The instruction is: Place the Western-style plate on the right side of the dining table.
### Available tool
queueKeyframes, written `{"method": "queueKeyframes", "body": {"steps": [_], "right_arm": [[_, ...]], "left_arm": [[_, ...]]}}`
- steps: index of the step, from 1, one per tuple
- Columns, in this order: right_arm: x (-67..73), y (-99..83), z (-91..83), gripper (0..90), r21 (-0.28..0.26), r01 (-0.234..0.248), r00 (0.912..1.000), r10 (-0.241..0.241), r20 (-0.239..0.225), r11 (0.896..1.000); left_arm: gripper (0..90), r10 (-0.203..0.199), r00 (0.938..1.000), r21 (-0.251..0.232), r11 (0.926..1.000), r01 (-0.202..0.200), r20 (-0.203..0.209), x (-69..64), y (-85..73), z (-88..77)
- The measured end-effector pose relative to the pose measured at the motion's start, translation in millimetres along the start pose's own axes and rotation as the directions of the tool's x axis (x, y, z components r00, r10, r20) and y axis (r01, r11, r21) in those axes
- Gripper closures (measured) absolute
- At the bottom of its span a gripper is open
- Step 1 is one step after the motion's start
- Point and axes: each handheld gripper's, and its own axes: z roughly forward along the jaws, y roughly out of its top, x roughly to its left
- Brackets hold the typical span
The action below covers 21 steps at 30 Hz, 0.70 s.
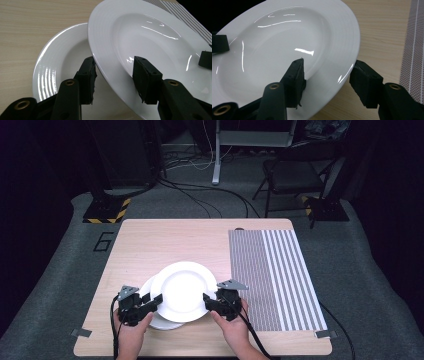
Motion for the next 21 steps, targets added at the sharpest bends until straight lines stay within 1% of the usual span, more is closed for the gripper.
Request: {"method": "queueKeyframes", "body": {"steps": [3, 6, 7, 9, 11, 13, 16, 17, 19, 21], "right_arm": [[-4.2, 2.9, -3.9, 45.2, -0.004, -0.011, 0.9998, 0.011, 0.018, 1.0], [-6.8, 5.3, -5.8, 45.2, -0.007, -0.013, 0.9997, 0.013, 0.022, 1.0], [-7.8, 6.7, -6.9, 45.2, -0.009, -0.018, 0.9994, 0.019, 0.029, 1.0], [-10.5, 9.6, -8.9, 45.3, -0.02, -0.013, 0.9992, 0.014, 0.037, 1.0], [-13.2, 12.6, -11.5, 45.4, -0.029, -0.018, 0.999, 0.019, 0.041, 0.999], [-16.6, 16.3, -14.9, 45.6, -0.044, -0.028, 0.9984, 0.03, 0.048, 0.999], [-19.2, 18.7, -17.4, 45.7, -0.053, -0.026, 0.9983, 0.028, 0.052, 0.998], [-21.5, 20.9, -20.5, 45.7, -0.062, -0.026, 0.9977, 0.029, 0.061, 0.998], [-22.3, 21.5, -21.7, 45.7, -0.062, -0.028, 0.9975, 0.032, 0.063, 0.998], [-24.6, 22.9, -24.5, 45.7, -0.067, -0.03, 0.9969, 0.035, 0.07, 0.997]], "left_arm": [[54.0, 0.011, 0.9999, -0.001, 0.9999, -0.011, 0.006, -4.2, 4.1, 2.3], [54.0, 0.023, 0.9996, -0.002, 0.9997, -0.022, 0.017, -7.8, 9.5, 4.8], [54.0, 0.021, 0.9996, -0.009, 0.9997, -0.021, 0.019, -9.2, 11.2, 6.0], [54.0, 0.02, 0.9994, -0.011, 0.9998, -0.019, 0.027, -11.7, 15.6, 8.6], [54.0, 0.021, 0.9992, -0.012, 0.9997, -0.021, 0.035, -13.2, 19.1, 10.5], [54.0, 0.029, 0.9986, -0.022, 0.9994, -0.028, 0.045, -16.2, 24.9, 14.4], [54.0, 0.031, 0.9982, -0.023, 0.9993, -0.03, 0.051, -18.9, 28.3, 16.4], [54.0, 0.032, 0.998, -0.025, 0.9992, -0.031, 0.055, -20.7, 30.2, 17.6], [54.0, 0.042, 0.9973, -0.028, 0.9988, -0.04, 0.061, -22.5, 33.0, 19.7], [54.0, 0.043, 0.9968, -0.028, 0.9988, -0.041, 0.068, -25.4, 35.4, 21.9]]}}
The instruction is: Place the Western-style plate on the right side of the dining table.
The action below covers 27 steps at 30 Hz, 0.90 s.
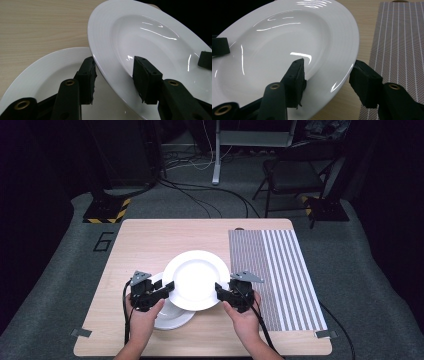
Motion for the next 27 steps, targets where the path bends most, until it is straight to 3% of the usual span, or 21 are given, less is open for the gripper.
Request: {"method": "queueKeyframes", "body": {"steps": [7, 27], "right_arm": [[-10.1, 2.8, -10.1, 45.7, -0.016, -0.012, 0.9997, 0.012, 0.021, 1.0], [-39.2, 5.6, -35.3, 45.8, -0.042, -0.047, 0.9938, 0.051, 0.099, 0.998]], "left_arm": [[54.1, 0.025, 0.9993, 0.006, 0.9997, -0.025, 0.027, -8.5, 7.4, 8.7], [54.2, 0.047, 0.993, 0.02, 0.9986, -0.049, 0.109, -38.3, 23.9, 39.9]]}}
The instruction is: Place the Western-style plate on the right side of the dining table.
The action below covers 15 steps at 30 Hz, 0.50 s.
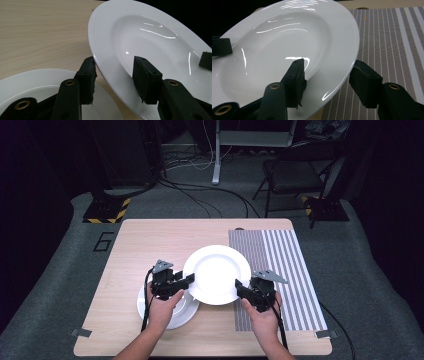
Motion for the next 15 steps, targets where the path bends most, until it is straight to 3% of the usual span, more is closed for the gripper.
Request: {"method": "queueKeyframes", "body": {"steps": [15], "right_arm": [[-16.9, -4.3, -19.8, 46.2, -0.025, -0.041, 0.9981, 0.042, 0.045, 0.999]], "left_arm": [[54.4, 0.03, 0.998, 0.01, 0.9995, -0.03, 0.055, -16.7, 7.7, 16.7]]}}
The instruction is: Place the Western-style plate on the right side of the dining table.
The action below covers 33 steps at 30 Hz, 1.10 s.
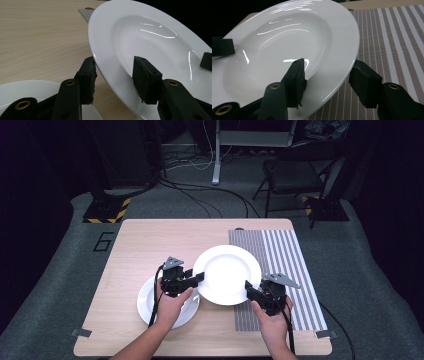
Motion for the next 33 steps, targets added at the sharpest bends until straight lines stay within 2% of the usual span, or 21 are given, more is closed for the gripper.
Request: {"method": "queueKeyframes", "body": {"steps": [16, 19, 33], "right_arm": [[-21.1, -8.8, -25.0, 46.2, -0.025, -0.039, 0.9975, 0.04, 0.058, 0.999], [-25.5, -10.1, -30.6, 46.2, -0.033, -0.046, 0.9965, 0.048, 0.069, 0.998], [-45.3, -19.9, -49.0, 46.2, -0.059, -0.078, 0.9904, 0.084, 0.11, 0.995]], "left_arm": [[54.6, 0.037, 0.9974, 0.023, 0.999, -0.039, 0.061, -24.4, 5.2, 22.0], [54.9, 0.035, 0.9967, 0.018, 0.9992, -0.036, 0.073, -29.9, 5.7, 26.5], [55.4, 0.055, 0.9905, 0.031, 0.9977, -0.059, 0.126, -51.4, 7.4, 45.7]]}}
